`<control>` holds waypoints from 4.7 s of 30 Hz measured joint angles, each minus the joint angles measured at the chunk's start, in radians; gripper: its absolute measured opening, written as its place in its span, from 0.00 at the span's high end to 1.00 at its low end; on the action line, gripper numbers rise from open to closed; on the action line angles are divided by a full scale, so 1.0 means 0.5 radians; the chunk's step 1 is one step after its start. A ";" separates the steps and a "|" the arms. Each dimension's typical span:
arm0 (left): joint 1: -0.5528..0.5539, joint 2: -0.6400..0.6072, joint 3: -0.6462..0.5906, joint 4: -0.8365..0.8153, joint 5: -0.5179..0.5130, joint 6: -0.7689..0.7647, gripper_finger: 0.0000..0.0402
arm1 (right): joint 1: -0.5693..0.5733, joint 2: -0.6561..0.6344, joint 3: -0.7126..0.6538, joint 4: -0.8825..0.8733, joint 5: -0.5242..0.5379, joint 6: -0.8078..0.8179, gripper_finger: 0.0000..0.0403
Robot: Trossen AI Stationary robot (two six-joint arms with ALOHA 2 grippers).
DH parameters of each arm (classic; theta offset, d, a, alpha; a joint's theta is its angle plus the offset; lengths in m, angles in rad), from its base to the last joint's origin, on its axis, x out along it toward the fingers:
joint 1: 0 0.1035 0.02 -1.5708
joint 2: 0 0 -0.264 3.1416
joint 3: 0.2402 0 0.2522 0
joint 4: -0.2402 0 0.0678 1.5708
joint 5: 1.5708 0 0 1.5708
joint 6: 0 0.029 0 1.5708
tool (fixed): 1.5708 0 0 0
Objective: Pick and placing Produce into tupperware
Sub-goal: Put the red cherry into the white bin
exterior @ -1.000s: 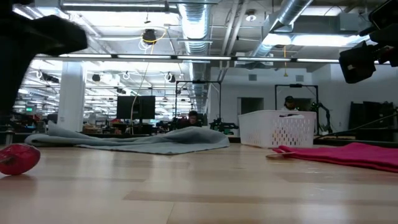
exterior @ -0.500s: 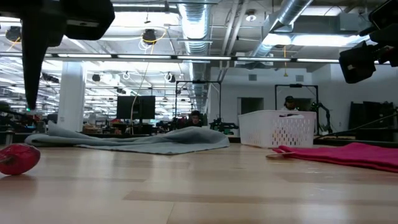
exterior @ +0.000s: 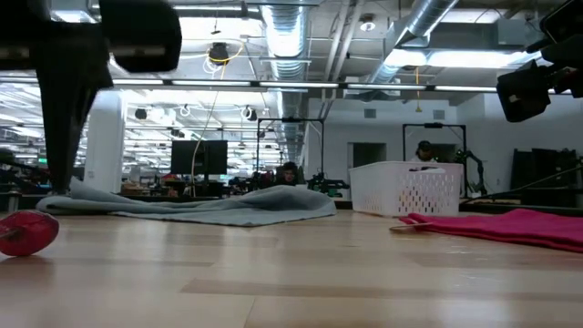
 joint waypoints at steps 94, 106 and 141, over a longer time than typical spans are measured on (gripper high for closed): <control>0.799 0.152 0.676 -0.072 0.402 -0.877 0.84 | 0.000 0.000 -0.003 0.168 0.005 0.028 0.37; 1.064 0.106 0.689 0.085 0.595 -0.914 0.84 | 0.054 -0.001 -0.002 0.720 -0.030 0.239 0.37; 1.330 0.097 1.110 0.315 0.715 -1.383 0.84 | 0.049 0.229 -0.155 0.785 0.506 0.263 0.37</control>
